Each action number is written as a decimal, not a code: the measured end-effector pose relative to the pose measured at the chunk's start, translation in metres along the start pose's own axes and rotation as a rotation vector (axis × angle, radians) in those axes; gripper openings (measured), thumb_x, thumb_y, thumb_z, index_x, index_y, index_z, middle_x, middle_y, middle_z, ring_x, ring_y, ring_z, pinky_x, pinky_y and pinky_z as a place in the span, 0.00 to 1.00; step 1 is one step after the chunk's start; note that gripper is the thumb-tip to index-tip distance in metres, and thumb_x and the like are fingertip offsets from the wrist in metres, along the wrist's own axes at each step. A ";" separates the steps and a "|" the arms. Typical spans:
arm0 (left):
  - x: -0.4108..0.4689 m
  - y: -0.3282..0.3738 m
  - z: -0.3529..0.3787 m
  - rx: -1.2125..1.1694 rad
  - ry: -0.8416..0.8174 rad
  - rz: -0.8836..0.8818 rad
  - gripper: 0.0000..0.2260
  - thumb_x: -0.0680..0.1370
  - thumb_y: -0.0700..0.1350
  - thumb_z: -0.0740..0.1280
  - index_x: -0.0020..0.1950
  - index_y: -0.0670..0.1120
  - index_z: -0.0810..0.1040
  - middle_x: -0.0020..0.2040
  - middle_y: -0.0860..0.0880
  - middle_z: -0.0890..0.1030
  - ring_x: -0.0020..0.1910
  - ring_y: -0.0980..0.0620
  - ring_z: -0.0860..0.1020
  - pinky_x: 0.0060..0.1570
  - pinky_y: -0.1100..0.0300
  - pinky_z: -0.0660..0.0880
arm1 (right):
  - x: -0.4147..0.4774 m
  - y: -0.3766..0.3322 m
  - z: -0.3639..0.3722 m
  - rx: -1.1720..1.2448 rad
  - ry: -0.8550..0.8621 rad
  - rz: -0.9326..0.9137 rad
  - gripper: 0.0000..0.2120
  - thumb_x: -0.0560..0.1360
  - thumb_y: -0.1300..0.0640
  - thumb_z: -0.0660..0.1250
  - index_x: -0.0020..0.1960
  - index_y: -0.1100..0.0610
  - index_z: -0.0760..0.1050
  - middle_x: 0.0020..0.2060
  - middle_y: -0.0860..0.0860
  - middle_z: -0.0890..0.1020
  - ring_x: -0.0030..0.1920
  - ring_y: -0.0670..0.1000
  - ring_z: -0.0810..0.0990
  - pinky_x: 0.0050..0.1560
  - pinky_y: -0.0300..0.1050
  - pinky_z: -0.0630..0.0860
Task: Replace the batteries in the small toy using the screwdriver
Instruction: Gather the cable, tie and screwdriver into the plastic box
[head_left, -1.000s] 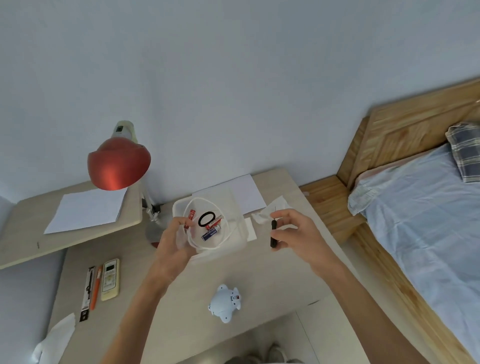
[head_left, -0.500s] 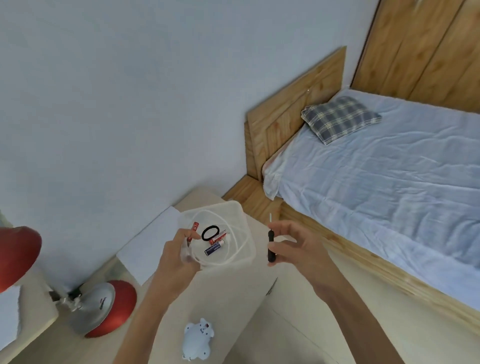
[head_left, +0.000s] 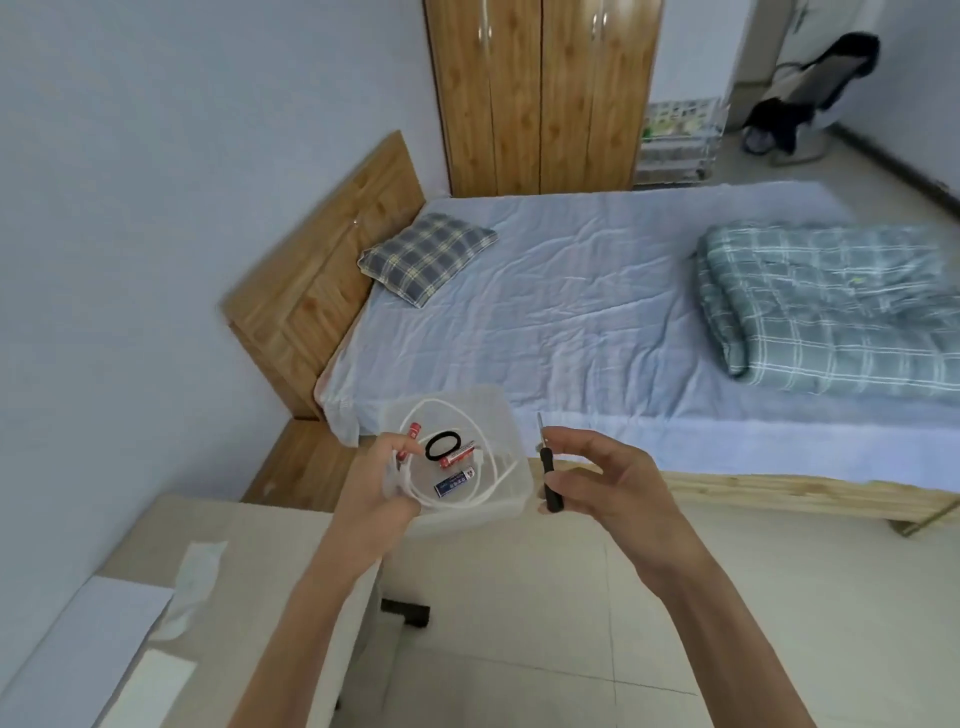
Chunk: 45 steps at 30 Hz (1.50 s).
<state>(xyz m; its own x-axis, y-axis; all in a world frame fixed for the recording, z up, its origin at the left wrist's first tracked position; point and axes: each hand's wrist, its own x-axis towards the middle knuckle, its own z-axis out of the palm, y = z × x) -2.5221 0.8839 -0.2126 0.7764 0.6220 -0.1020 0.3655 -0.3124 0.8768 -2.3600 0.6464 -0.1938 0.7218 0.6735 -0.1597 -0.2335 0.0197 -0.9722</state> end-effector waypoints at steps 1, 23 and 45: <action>0.009 0.016 0.023 0.001 -0.036 0.012 0.25 0.75 0.34 0.77 0.64 0.56 0.76 0.66 0.62 0.78 0.61 0.67 0.77 0.54 0.60 0.79 | -0.002 -0.005 -0.025 0.011 0.035 -0.011 0.18 0.77 0.68 0.74 0.64 0.55 0.84 0.58 0.51 0.87 0.46 0.63 0.87 0.63 0.64 0.82; 0.106 0.294 0.508 0.028 -0.877 0.304 0.29 0.76 0.33 0.74 0.68 0.62 0.77 0.68 0.56 0.79 0.62 0.49 0.81 0.55 0.54 0.79 | -0.129 -0.055 -0.454 0.185 0.889 -0.238 0.19 0.78 0.71 0.71 0.66 0.59 0.83 0.61 0.62 0.82 0.43 0.63 0.85 0.57 0.60 0.85; 0.235 0.471 0.815 0.030 -1.349 0.473 0.27 0.78 0.36 0.74 0.71 0.61 0.77 0.74 0.59 0.75 0.61 0.49 0.85 0.65 0.47 0.82 | -0.074 -0.120 -0.714 0.242 1.294 -0.314 0.18 0.78 0.72 0.71 0.64 0.56 0.85 0.61 0.65 0.79 0.46 0.62 0.85 0.54 0.54 0.83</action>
<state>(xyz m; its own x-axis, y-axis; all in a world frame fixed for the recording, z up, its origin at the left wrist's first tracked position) -1.7485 0.2976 -0.2068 0.7054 -0.6845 -0.1839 -0.0632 -0.3191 0.9456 -1.9205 0.0669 -0.1880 0.8250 -0.5535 -0.1140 0.0421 0.2613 -0.9643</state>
